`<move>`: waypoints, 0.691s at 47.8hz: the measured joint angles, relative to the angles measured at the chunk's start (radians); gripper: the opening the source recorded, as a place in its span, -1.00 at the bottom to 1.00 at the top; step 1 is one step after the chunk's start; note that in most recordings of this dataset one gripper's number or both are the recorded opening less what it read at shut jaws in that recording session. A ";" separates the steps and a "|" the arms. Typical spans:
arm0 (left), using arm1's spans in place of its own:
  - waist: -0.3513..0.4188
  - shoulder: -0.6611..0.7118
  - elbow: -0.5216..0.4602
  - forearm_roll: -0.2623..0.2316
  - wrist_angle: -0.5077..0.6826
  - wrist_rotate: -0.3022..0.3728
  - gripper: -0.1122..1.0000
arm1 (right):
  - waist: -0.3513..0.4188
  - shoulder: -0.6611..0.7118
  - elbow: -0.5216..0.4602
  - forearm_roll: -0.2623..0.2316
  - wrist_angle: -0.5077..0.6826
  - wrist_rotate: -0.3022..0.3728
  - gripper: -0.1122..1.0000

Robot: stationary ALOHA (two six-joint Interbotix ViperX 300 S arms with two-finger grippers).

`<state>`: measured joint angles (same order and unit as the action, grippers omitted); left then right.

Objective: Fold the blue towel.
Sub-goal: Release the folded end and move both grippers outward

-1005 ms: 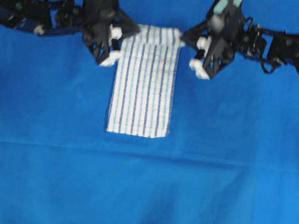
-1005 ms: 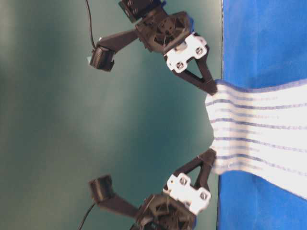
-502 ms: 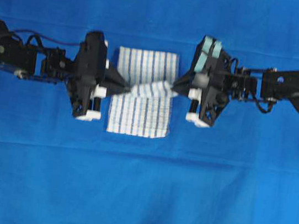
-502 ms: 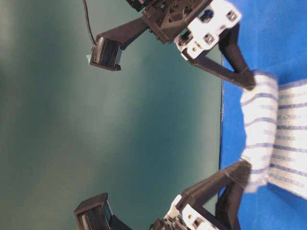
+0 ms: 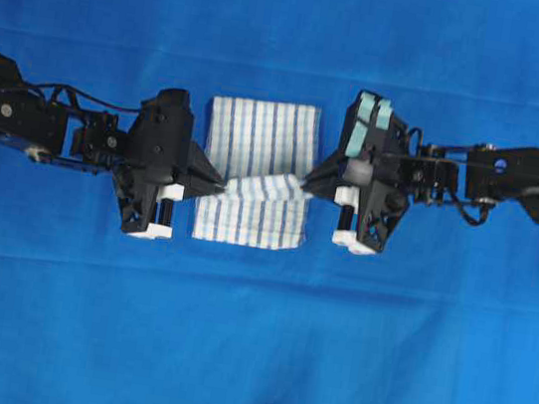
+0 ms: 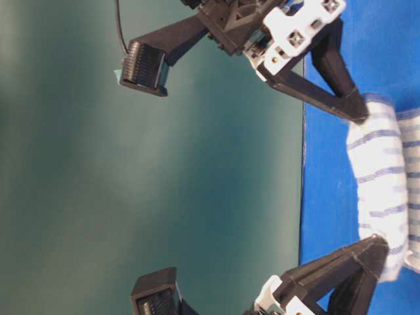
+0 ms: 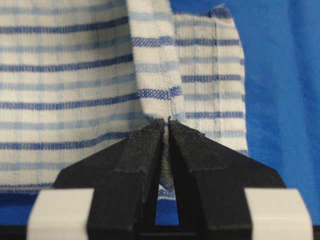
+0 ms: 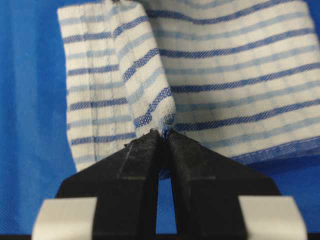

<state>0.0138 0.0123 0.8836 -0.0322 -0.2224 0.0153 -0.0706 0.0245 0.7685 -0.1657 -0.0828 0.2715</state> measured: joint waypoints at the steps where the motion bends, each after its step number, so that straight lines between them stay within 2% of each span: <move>1: 0.000 0.000 0.002 0.000 0.003 0.000 -0.73 | 0.002 0.002 0.000 0.003 -0.002 0.000 -0.67; 9: 0.000 0.002 0.000 0.002 0.003 0.000 -0.73 | 0.006 0.021 -0.003 0.023 -0.002 0.000 -0.66; 12: 0.000 0.002 0.002 0.000 0.003 0.000 -0.67 | 0.012 0.026 -0.006 0.029 -0.002 0.002 -0.66; 15: 0.000 0.002 0.002 0.002 0.003 0.000 -0.52 | 0.021 0.029 -0.009 0.034 0.000 0.000 -0.64; 17: 0.000 0.002 0.002 0.000 0.003 0.000 -0.40 | 0.026 0.031 -0.011 0.035 0.000 -0.003 -0.50; 23: -0.002 0.000 0.003 0.000 0.006 0.000 0.04 | 0.043 0.032 -0.018 0.041 -0.003 0.002 0.16; 25: -0.002 0.000 0.003 0.000 0.006 0.000 0.15 | 0.049 0.032 -0.023 0.044 -0.003 0.003 0.30; 28: -0.002 -0.003 0.002 0.000 0.015 0.002 0.27 | 0.060 0.032 -0.034 0.048 0.000 0.002 0.31; 33: -0.002 -0.028 0.003 0.002 0.040 0.005 0.26 | 0.074 0.031 -0.051 0.049 0.014 0.000 0.23</move>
<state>0.0123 -0.0153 0.8866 -0.0307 -0.1825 0.0199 0.0031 0.0552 0.7179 -0.1166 -0.0690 0.2715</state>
